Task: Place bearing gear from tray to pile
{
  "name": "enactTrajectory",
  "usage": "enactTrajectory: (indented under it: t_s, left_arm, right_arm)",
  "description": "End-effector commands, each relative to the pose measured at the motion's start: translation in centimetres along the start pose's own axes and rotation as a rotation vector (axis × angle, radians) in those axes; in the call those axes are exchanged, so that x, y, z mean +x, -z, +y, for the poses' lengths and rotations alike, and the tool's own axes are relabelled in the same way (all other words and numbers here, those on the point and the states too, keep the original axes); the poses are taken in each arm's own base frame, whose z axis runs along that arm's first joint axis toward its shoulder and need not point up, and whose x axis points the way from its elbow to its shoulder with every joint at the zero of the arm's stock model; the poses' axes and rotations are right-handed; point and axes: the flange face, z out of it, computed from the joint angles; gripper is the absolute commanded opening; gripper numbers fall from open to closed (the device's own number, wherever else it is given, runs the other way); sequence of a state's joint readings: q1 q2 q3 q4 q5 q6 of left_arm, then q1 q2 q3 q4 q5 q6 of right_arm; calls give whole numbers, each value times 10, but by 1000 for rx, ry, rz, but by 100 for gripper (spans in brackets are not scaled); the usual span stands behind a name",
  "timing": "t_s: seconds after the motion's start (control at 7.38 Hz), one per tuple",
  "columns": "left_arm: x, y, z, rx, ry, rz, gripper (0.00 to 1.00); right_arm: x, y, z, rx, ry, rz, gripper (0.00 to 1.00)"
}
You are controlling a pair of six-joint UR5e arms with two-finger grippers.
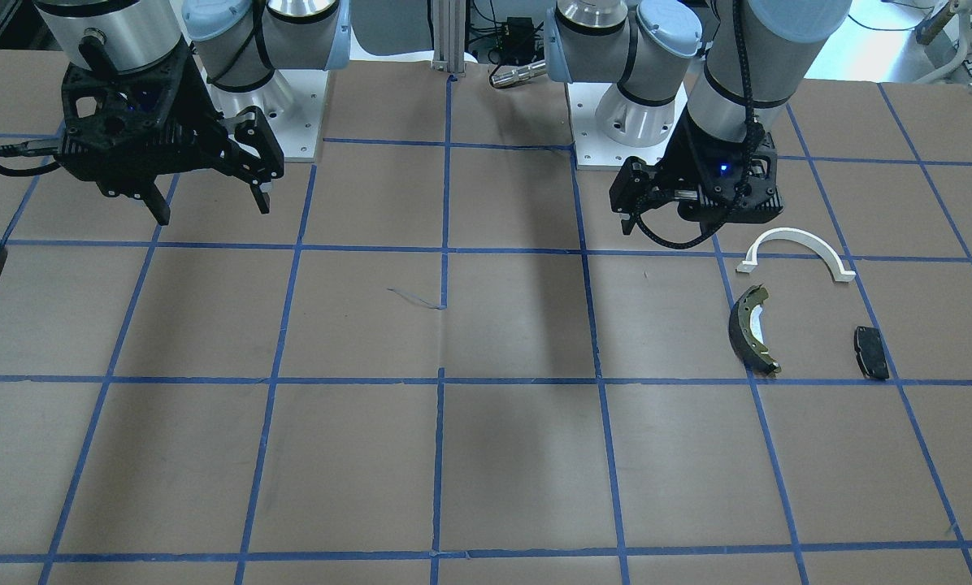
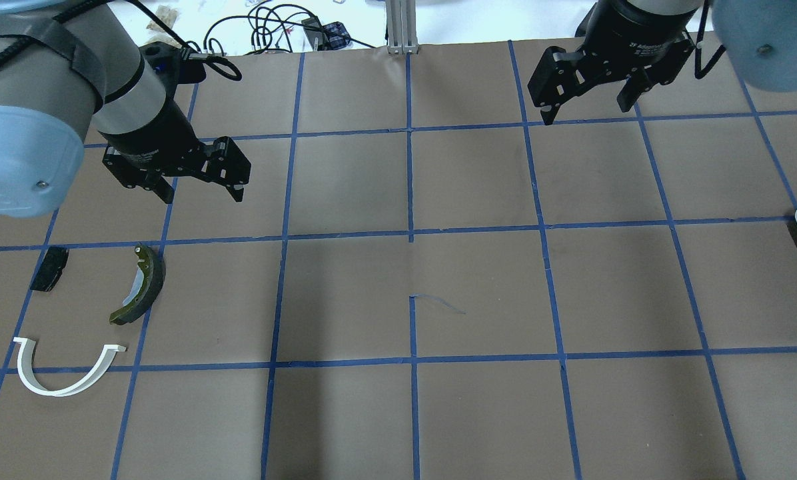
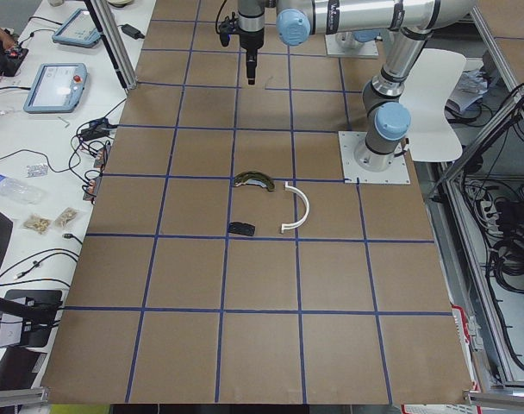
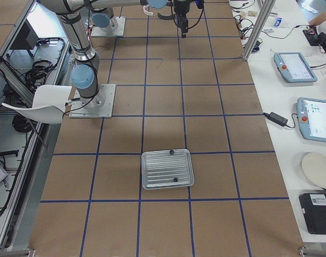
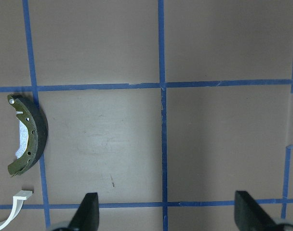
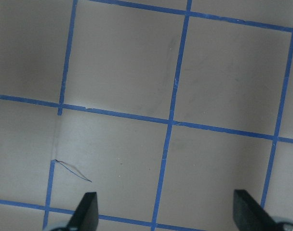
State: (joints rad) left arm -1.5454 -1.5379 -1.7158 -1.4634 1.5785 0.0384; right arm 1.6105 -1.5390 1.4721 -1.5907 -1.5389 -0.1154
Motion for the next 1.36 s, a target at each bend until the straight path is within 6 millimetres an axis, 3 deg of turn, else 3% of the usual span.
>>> enactTrajectory:
  t_s: [0.0,0.27,0.41,0.54,0.68,0.95,1.22]
  left_arm:
    - [0,1,0,2,1,0,100]
    - [0,4,-1,8,1,0,100]
    - [0,2,0,3,1,0,100]
    - [-1,2,-1,5,2,0,100]
    - [-1,2,0,5,2,0,100]
    - [-1,1,1,3,2,0,100]
    - [-1,1,1,3,2,0,100]
  right_arm:
    - [2,-2,4,-20,-14,5,100]
    - [9,3,9,-46,-24,38,100]
    - [33,4,9,-57,-38,67,100]
    - [69,2,8,-69,-92,55,100]
    - [113,-1,11,-103,-4,51,100]
    - [228,-13,29,-131,109,24,100]
    - [338,-50,42,-149,50,38,100]
